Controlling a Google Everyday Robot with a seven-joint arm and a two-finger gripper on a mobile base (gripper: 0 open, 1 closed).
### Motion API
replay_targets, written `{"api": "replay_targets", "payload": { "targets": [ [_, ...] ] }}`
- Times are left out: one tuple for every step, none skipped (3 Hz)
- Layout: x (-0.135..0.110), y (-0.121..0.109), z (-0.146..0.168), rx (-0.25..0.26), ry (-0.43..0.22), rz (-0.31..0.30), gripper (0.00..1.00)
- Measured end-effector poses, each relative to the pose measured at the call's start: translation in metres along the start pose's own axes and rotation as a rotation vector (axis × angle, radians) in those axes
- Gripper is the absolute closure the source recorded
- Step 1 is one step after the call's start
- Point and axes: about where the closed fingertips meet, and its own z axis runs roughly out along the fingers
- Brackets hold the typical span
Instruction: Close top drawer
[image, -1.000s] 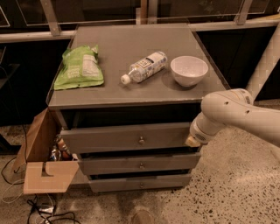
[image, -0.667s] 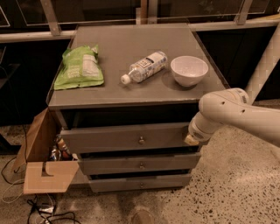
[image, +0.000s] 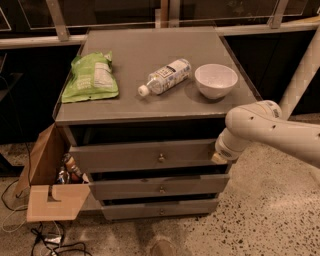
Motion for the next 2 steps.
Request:
{"api": "replay_targets", "payload": {
  "targets": [
    [0.014,0.012,-0.009,-0.027,0.015,-0.006,1.0],
    [0.05,0.045,-0.036,-0.092,0.046,0.013,1.0]
  ]
}}
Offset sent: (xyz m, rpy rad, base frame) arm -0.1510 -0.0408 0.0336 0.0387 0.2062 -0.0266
